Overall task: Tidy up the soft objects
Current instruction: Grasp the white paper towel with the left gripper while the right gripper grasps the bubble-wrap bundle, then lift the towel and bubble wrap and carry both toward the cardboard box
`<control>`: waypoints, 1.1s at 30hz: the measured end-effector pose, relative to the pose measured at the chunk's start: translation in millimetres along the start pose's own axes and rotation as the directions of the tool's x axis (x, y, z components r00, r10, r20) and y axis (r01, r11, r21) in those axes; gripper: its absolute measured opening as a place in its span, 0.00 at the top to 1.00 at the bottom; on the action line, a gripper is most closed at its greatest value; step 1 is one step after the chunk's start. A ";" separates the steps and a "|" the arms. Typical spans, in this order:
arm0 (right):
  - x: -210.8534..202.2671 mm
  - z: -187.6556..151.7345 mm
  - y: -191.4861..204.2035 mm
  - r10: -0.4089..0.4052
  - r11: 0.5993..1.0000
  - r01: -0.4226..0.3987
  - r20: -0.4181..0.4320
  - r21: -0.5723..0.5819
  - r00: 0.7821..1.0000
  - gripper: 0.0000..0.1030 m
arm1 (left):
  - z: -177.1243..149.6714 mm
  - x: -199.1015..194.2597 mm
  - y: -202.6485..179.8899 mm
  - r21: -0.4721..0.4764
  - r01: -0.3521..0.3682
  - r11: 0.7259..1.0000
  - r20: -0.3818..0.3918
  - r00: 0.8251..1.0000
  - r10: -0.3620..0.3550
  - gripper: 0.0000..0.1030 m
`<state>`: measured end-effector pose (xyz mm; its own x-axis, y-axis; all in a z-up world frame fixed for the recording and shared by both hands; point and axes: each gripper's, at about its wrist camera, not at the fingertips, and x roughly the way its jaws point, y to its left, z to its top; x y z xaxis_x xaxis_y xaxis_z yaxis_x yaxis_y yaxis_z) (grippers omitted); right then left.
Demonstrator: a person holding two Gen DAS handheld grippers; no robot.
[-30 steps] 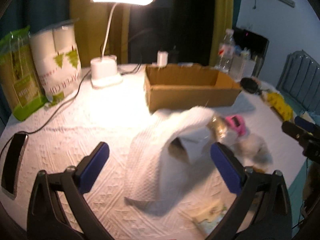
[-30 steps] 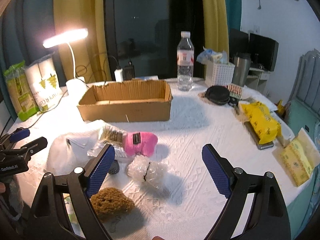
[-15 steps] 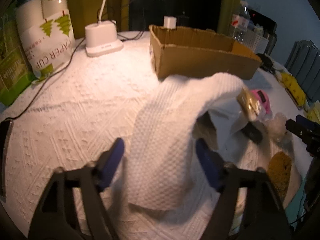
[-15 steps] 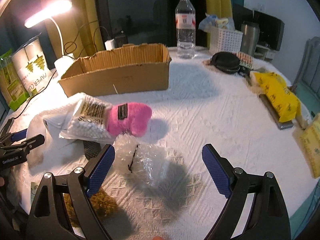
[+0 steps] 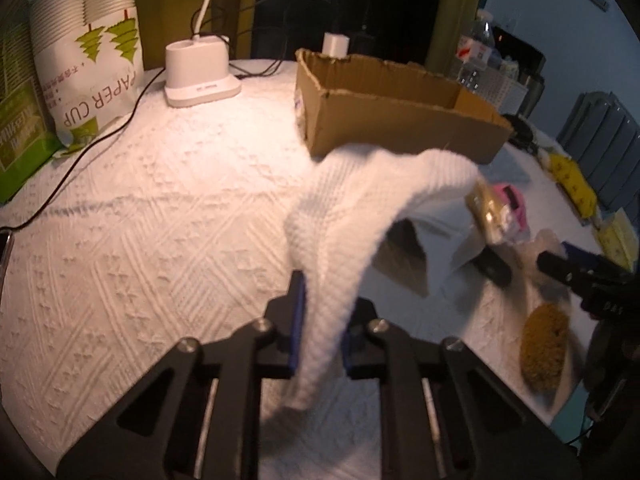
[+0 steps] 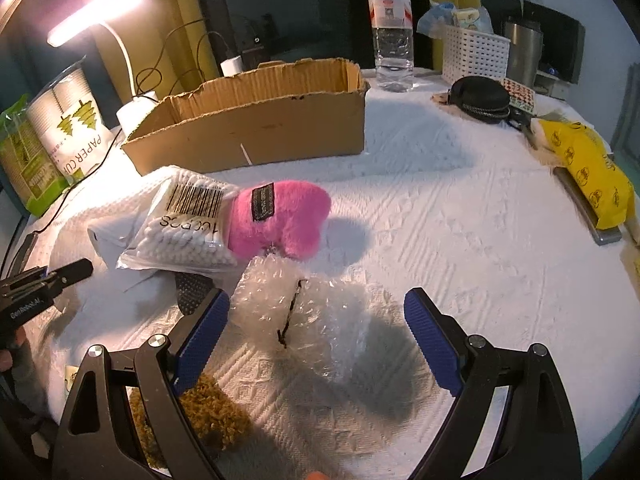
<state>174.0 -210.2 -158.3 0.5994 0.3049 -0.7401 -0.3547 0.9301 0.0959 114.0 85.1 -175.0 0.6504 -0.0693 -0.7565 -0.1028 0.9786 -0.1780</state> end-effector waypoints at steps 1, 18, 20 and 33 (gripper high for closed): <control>-0.6 -0.2 0.4 0.007 1.000 -0.007 0.002 -0.001 1.000 0.25 | 1.1 -4.4 0.2 -0.003 0.006 1.000 0.016 1.000 -0.006 0.87; -35.4 8.4 4.5 0.010 0.999 -0.007 0.086 -0.040 0.996 0.36 | 32.0 -52.5 -1.6 -0.001 0.054 0.999 0.177 0.983 -0.053 0.96; -39.7 10.1 4.9 0.011 0.999 -0.007 0.096 -0.044 0.995 0.36 | 34.1 -56.3 -2.8 0.006 0.054 0.999 0.192 0.980 -0.054 0.97; -66.9 36.3 7.9 0.019 0.997 -0.003 0.190 -0.082 0.982 0.37 | 76.9 -95.8 -13.3 0.053 0.067 0.996 0.322 0.943 -0.080 0.98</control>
<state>157.2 -215.8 -83.9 0.7181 0.3556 -0.5983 -0.4142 0.9092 0.0432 111.0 93.6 -51.7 0.8638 -0.0818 -0.4971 -0.0191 0.9807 -0.1945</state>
